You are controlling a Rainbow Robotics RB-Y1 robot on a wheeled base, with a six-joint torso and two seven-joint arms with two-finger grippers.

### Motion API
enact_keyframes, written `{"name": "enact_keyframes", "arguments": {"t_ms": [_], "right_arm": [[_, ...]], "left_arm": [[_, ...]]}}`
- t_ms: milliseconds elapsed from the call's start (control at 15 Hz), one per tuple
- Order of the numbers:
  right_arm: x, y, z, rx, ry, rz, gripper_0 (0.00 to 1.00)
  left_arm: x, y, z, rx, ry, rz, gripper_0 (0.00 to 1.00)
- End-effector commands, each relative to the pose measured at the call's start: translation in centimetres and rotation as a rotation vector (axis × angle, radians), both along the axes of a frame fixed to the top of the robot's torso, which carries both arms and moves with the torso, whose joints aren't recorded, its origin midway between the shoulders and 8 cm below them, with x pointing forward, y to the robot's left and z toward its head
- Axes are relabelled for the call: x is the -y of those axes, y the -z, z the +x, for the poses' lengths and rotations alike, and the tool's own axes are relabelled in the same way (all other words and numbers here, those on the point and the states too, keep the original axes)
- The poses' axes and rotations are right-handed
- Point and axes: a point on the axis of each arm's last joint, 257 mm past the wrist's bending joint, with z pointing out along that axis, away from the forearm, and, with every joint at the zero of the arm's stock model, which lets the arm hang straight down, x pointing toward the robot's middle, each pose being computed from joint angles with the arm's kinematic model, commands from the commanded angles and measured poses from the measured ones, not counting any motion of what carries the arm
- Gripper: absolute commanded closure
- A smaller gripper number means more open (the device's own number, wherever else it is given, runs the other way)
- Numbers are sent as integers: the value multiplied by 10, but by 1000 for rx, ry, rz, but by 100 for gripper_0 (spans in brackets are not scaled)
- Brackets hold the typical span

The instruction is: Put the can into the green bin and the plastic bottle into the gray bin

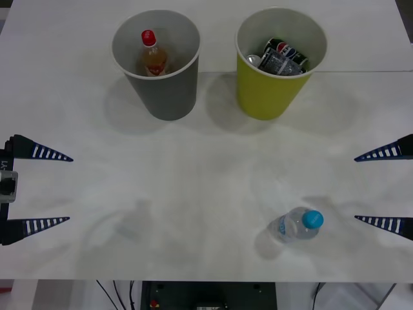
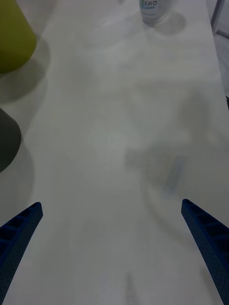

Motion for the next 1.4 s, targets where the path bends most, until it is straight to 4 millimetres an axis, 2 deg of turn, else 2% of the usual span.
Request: {"name": "enact_keyframes", "arguments": {"t_ms": [67,267,733,1000,1400], "right_arm": [[-1,2,0,0,4,10,0],[1,-2,1,17,-10,-5,0],[23,25,-12,1,-109,9,0],[11,47,-14,19,-139,79,0],[-14,82,-15,-46,-122,259,0]], "left_arm": [[0,0,0,0,0,0,0],[0,0,0,0,0,0,0],[0,0,0,0,0,0,0],[0,0,0,0,0,0,0],[0,0,0,0,0,0,0]]}}
